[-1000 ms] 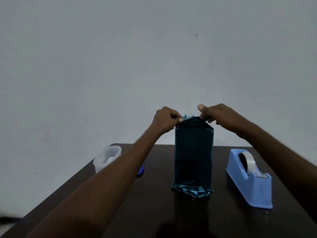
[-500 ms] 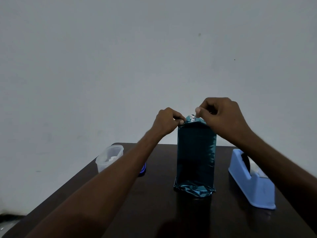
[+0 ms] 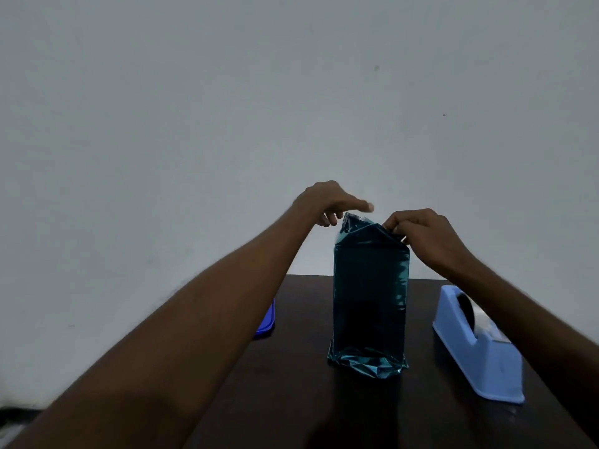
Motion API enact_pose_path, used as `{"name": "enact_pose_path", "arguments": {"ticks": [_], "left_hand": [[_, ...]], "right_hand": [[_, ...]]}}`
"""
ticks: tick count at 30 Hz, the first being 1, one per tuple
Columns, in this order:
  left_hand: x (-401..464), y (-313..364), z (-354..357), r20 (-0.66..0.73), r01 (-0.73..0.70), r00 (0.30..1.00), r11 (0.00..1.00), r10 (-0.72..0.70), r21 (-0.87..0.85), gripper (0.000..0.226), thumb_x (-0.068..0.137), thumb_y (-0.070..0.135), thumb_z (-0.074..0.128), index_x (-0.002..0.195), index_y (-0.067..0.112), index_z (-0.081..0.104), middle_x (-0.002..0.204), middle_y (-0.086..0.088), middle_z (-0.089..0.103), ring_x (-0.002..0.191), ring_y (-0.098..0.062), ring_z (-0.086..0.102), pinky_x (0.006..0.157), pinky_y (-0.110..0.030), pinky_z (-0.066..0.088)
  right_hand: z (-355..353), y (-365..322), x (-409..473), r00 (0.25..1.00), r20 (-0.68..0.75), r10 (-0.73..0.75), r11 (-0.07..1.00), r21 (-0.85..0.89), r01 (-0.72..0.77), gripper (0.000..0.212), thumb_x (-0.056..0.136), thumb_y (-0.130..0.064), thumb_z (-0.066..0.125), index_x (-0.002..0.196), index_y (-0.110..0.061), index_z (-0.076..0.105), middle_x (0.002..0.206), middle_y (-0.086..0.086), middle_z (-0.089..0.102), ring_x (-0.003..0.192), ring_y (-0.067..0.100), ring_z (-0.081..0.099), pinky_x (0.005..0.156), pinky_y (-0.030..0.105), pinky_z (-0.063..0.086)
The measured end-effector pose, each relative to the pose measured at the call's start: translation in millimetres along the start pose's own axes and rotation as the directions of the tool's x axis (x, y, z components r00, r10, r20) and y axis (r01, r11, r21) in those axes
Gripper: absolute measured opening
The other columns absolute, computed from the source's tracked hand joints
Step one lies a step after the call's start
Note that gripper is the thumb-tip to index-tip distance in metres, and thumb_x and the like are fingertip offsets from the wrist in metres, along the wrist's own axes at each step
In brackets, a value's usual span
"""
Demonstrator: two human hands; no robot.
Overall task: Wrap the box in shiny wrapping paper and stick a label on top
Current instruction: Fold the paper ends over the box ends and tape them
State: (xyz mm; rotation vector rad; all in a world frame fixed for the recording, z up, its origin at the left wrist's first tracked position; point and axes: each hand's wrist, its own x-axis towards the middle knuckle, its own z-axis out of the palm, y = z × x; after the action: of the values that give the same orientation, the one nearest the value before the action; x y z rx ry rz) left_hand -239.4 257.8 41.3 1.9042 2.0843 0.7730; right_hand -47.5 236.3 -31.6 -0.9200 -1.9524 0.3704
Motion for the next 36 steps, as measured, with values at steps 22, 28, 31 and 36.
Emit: {"name": "enact_pose_path", "arguments": {"ticks": [22, 28, 31, 36], "left_hand": [[-40.4, -63.6, 22.4, -0.222, -0.32, 0.941, 0.884, 0.255, -0.341, 0.012, 0.083, 0.014, 0.075, 0.091, 0.006, 0.077, 0.085, -0.013, 0.075, 0.075, -0.015, 0.07, 0.065, -0.023, 0.059], [-35.2, -55.7, 39.7, -0.242, -0.373, 0.916, 0.899, 0.319, -0.229, 0.014, 0.079, 0.024, 0.079, 0.09, 0.016, 0.08, 0.079, 0.0, 0.076, 0.072, -0.011, 0.067, 0.071, -0.025, 0.057], [-32.3, -55.6, 37.7, -0.208, -0.38, 0.916, 0.91, 0.344, -0.166, 0.017, 0.08, 0.029, 0.078, 0.094, 0.02, 0.08, 0.074, 0.011, 0.072, 0.066, 0.001, 0.06, 0.063, -0.015, 0.048], [-28.2, -57.2, 34.4, -0.159, -0.387, 0.916, 0.917, 0.369, -0.098, 0.02, 0.082, 0.032, 0.076, 0.099, 0.023, 0.079, 0.084, 0.012, 0.071, 0.072, 0.005, 0.059, 0.065, -0.014, 0.041]], "right_hand": [[0.7, -3.7, -3.6, 0.995, 0.1, -0.014, 0.978, 0.206, -0.007, 0.026, 0.084, -0.021, 0.053, 0.077, -0.017, 0.078, 0.082, 0.002, 0.073, 0.084, 0.017, 0.061, 0.078, 0.034, 0.044], [-6.6, -2.6, -12.6, 0.986, 0.148, -0.072, 0.973, 0.227, 0.037, 0.035, 0.087, -0.013, 0.049, 0.075, -0.022, 0.081, 0.085, -0.004, 0.075, 0.093, 0.014, 0.065, 0.09, 0.035, 0.047], [-7.3, -1.8, -15.5, 0.986, 0.144, -0.086, 0.967, 0.249, 0.048, 0.033, 0.087, -0.01, 0.052, 0.076, -0.021, 0.081, 0.086, -0.003, 0.075, 0.094, 0.014, 0.066, 0.093, 0.036, 0.048], [-9.4, -0.2, -18.5, 0.98, 0.159, -0.118, 0.945, 0.322, 0.062, 0.032, 0.077, -0.019, 0.051, 0.078, -0.024, 0.082, 0.09, -0.002, 0.077, 0.097, 0.012, 0.067, 0.091, 0.025, 0.049]]}}
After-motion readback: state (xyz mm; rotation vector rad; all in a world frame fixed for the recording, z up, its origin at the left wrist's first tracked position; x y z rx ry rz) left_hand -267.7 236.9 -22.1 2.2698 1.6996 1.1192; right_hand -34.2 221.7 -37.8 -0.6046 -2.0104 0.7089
